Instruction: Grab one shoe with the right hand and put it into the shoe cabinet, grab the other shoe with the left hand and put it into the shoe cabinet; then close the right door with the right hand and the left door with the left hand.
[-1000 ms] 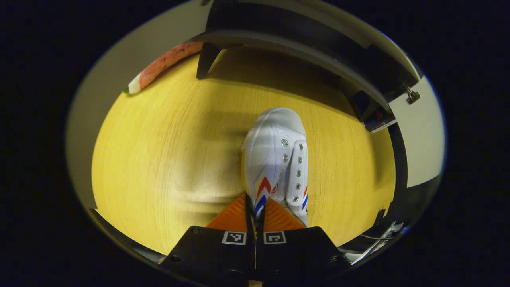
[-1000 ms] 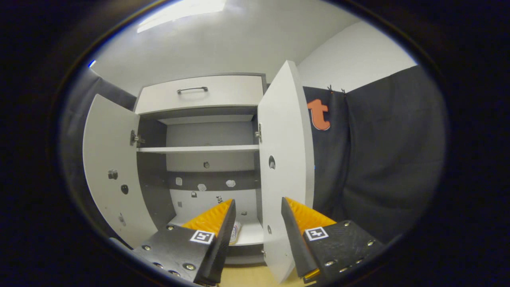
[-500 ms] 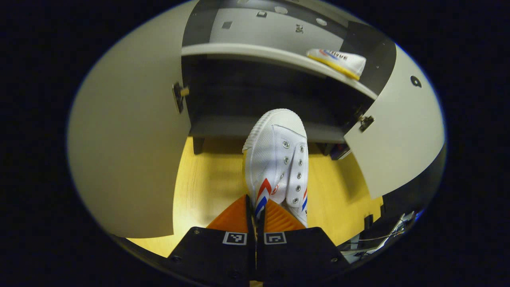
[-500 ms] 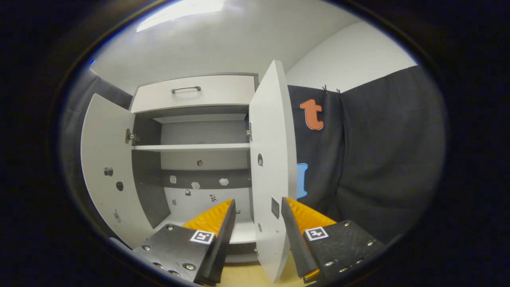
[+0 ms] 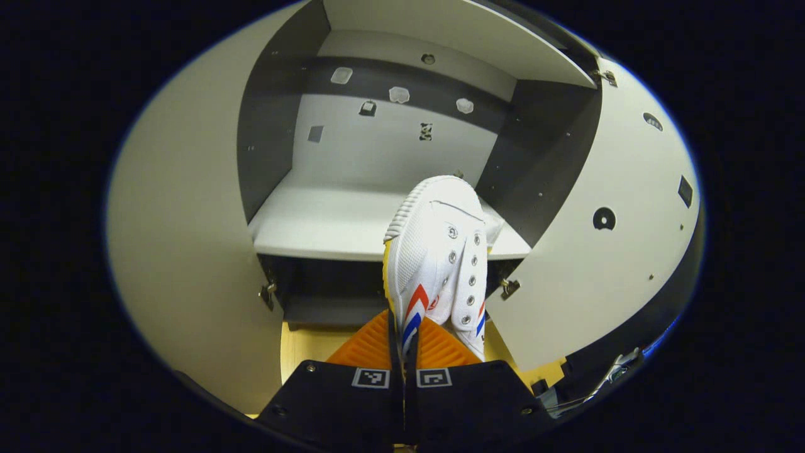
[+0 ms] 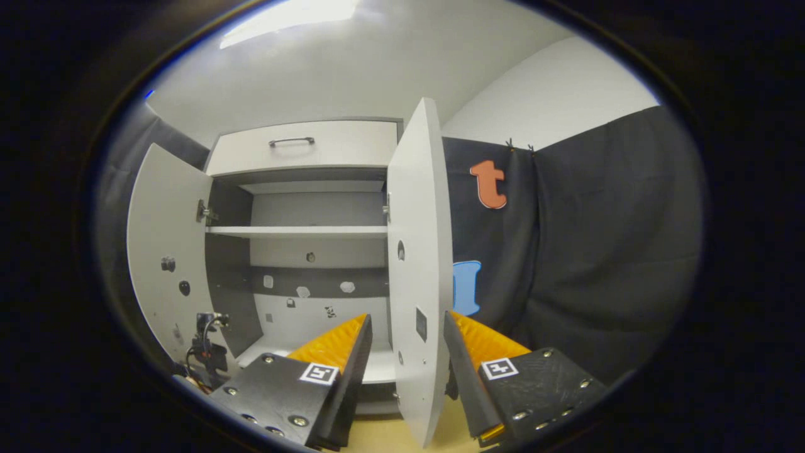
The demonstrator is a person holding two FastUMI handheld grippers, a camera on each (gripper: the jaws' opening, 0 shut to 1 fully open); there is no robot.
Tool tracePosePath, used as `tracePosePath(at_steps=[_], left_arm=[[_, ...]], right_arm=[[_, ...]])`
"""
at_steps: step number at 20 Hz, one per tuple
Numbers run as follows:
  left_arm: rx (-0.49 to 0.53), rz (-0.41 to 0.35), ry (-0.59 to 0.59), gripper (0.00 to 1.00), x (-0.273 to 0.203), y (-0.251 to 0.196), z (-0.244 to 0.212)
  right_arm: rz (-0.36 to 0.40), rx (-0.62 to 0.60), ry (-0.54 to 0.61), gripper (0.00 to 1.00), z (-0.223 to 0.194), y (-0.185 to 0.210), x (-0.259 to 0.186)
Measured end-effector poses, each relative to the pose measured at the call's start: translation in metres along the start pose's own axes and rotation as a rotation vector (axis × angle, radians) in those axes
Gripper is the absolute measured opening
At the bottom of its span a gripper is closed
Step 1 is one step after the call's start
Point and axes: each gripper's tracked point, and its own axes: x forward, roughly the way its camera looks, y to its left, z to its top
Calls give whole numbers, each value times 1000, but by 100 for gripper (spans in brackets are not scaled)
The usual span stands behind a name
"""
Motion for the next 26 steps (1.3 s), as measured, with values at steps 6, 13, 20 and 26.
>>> tracePosePath(at_steps=[6,13,20,26], left_arm=[[-12,11,-109,1,-3,-1,2],[-42,51,-81,1,-6,-1,6],[-23,71,-14,2,-7,-2,-5],[8,151,46,6,3,10,-24]], right_arm=[[-77,-40,-13,68,2,-35,-11],[-153,-51,-23,68,2,-69,-17],[-152,1,30,68,-19,-86,-7],[-117,22,68,68,-36,-92,5]])
